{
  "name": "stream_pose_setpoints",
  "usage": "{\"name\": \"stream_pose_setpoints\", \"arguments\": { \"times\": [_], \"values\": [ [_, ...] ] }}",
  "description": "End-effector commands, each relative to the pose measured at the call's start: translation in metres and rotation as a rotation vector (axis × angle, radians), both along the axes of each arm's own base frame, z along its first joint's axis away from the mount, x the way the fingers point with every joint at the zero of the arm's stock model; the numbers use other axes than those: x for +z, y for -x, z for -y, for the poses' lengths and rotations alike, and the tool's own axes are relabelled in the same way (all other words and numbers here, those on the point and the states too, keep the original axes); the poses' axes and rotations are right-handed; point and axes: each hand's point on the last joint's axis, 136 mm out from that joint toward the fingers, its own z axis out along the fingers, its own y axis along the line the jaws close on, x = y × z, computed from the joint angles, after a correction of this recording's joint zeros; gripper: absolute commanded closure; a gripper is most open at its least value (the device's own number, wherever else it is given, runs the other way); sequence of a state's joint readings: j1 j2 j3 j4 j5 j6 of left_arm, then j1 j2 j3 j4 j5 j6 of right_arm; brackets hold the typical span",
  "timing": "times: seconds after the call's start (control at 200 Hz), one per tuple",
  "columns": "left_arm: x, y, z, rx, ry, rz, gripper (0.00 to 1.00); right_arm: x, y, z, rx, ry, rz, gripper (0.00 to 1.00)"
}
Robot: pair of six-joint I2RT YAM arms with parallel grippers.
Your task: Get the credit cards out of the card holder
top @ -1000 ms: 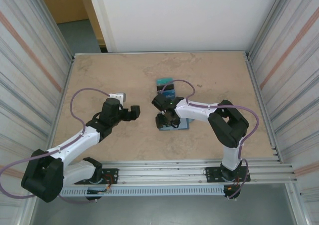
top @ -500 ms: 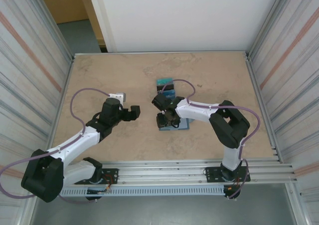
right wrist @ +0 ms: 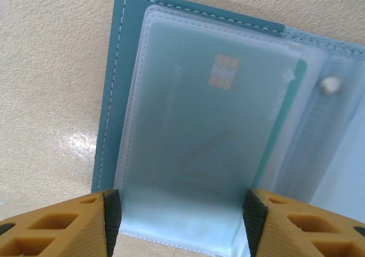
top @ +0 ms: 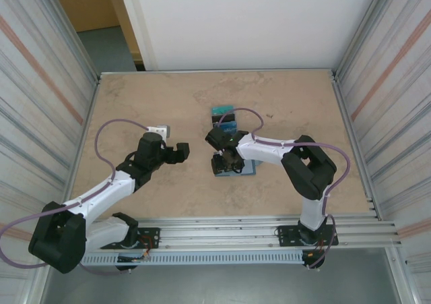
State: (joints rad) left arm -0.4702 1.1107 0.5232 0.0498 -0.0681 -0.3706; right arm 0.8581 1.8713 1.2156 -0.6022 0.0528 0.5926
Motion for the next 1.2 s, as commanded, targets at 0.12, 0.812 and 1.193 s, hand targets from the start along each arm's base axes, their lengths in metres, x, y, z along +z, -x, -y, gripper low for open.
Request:
{"name": "stream_pose_setpoints", "arguments": {
  "times": [0.12, 0.812, 1.193],
  "values": [
    [0.011, -0.004, 0.002, -0.005, 0.006, 0.019, 0.01, -0.012, 0.008, 0.005, 0.024, 0.057, -0.041, 0.38],
    [0.025, -0.007, 0.007, -0.031, -0.015, 0.038, 0.01, 0.015, -0.011, 0.017, -0.016, 0.064, 0.042, 0.72],
    [0.037, -0.008, 0.013, -0.039, -0.055, 0.07, 0.01, 0.035, -0.02, 0.051, -0.102, 0.14, 0.122, 0.63]
  ]
}}
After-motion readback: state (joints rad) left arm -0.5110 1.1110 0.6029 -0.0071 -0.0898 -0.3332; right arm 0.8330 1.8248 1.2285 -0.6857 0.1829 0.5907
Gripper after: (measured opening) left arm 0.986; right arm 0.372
